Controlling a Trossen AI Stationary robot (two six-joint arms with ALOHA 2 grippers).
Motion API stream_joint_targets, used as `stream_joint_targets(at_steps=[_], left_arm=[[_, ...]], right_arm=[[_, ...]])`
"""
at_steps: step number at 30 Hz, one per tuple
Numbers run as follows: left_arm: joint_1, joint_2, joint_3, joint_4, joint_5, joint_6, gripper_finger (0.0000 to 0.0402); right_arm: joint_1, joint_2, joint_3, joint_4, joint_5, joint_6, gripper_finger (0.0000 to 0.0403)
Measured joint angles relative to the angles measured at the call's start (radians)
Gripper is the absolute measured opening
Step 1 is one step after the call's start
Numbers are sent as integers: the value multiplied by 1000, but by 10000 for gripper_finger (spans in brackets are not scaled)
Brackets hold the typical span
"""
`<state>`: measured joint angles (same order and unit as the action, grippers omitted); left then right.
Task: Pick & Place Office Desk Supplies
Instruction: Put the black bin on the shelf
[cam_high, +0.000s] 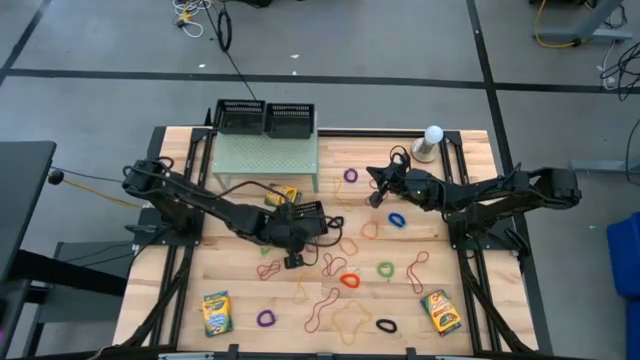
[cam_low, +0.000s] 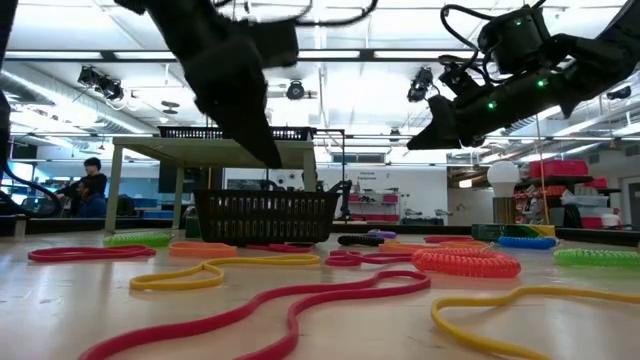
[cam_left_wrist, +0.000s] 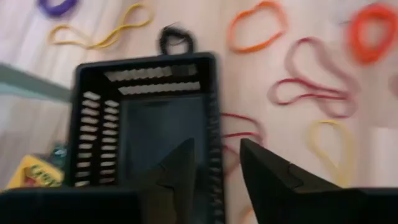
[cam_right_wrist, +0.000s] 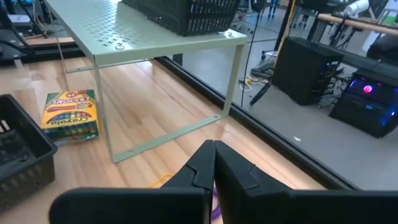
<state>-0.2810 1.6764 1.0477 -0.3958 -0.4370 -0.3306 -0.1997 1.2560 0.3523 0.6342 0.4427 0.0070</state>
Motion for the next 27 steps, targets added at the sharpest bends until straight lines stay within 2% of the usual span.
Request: stream_joint_targets(at_steps=[5,8,10,15,18,27], left_arm=[[0,52,0,16,-89,-18,181],[6,62,0,15,-88,-9,192],[7,61,0,15,-64,-26,187],[6,61,0,10,-57,-25,146],[5,67,0,19,-57,-24,143],[-3,67,66,-56,-60,-12,216]], right_arm=[[1,0,0,-4,0,17,16],[14,0,0,-10,2,37,16],[23,0,0,-9,1,23,16],[24,0,0,13,0,7,16],[24,0,0,24,1,-2,16],[24,0,0,36,0,4,16]])
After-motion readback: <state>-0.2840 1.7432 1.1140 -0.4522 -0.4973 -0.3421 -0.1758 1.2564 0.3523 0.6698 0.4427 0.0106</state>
